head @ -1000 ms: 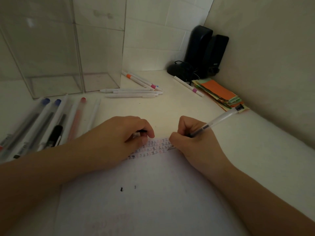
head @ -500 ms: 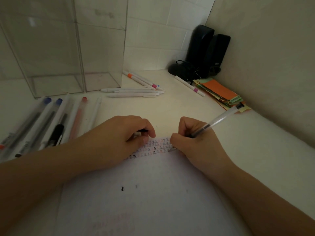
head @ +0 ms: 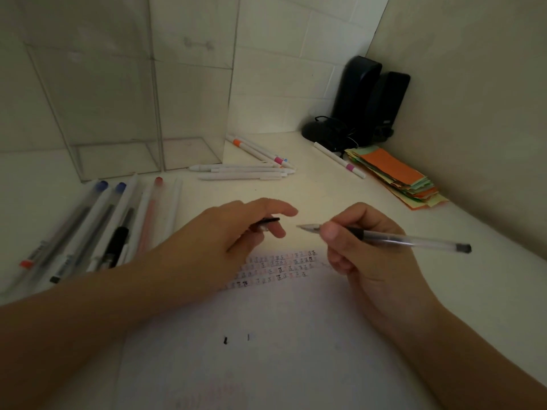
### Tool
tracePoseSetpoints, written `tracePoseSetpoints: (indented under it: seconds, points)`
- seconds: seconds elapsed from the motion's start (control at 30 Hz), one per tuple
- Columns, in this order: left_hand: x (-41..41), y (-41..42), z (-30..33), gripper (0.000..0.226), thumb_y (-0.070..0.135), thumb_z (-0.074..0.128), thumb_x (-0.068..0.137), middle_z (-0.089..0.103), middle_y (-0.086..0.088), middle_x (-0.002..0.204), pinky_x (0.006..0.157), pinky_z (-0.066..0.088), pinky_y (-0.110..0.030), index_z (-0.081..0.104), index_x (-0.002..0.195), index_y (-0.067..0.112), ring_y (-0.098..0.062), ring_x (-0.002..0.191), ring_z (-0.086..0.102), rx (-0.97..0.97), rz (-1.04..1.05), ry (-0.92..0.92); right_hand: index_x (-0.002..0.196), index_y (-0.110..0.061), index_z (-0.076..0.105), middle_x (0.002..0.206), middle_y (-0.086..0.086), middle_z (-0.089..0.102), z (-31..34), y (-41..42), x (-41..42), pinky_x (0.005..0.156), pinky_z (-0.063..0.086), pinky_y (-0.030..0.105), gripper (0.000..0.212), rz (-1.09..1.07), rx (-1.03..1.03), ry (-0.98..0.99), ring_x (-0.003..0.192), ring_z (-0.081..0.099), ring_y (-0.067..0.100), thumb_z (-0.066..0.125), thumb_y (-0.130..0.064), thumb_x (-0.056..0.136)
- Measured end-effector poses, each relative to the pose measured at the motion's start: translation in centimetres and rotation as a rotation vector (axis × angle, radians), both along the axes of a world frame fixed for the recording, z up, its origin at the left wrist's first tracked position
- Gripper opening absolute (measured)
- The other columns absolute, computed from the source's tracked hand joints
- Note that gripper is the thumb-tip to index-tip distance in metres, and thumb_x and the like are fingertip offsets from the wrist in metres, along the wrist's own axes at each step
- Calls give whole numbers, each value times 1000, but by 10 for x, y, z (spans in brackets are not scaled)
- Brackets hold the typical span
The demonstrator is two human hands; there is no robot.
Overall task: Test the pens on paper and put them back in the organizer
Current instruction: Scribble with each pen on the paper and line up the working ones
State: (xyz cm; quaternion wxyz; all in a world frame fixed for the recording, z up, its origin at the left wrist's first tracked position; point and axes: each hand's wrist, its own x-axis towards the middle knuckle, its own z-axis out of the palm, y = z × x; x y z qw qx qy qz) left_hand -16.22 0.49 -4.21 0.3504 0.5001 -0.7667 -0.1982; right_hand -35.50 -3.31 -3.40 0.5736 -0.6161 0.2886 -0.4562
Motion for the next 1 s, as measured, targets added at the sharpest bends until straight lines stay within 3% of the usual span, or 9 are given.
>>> tracePoseSetpoints:
  seconds: [0.1,0.27,0.47,0.6,0.73,0.87,1.0]
  points:
    - [-1,0,-1,45,14,48,92,59,33,97,80,33,4,35,113,51,15,100,50,23,4,13,67,-22,69,59,0,64,-1,4,3,48,44,17,3,107,-9,39,51,54,9,67,-24,67]
    - [0,1,-1,40,20,48,91,60,32,104,80,35,4,35,113,51,11,102,53,31,23,26,74,-14,72,65,9,67,-4,0,3,51,46,22,22,101,12,13,56,56,16,57,-27,83]
    - [-1,2,0,42,15,50,91,59,36,98,82,39,-2,38,112,50,7,101,55,26,-30,7,71,-16,72,64,6,67,-6,1,4,51,46,21,33,70,1,71,55,55,14,42,-19,84]
    - [-2,2,-1,39,18,48,91,62,27,108,88,37,-3,40,112,50,9,106,52,0,-70,-10,73,-20,69,61,5,65,-6,2,5,51,45,19,19,66,-46,136,54,54,12,51,-18,82]
    - [-5,2,-5,35,42,37,82,60,23,111,90,38,-10,41,117,43,6,105,51,-44,-88,-83,68,-19,57,56,2,62,-6,3,4,50,43,19,9,85,-92,147,50,51,10,63,-20,75]
    - [-3,2,-3,36,47,39,81,66,12,88,70,43,-16,60,105,30,-7,79,58,-114,64,-185,64,-17,56,52,0,60,-5,2,3,46,35,25,15,40,-126,128,46,42,14,65,-25,72]
    - [-2,2,-3,36,42,35,83,54,13,66,57,32,-7,64,96,23,0,57,46,-189,38,-296,63,-15,57,53,3,61,-6,2,2,46,39,20,15,76,-84,93,46,47,13,66,-23,72]
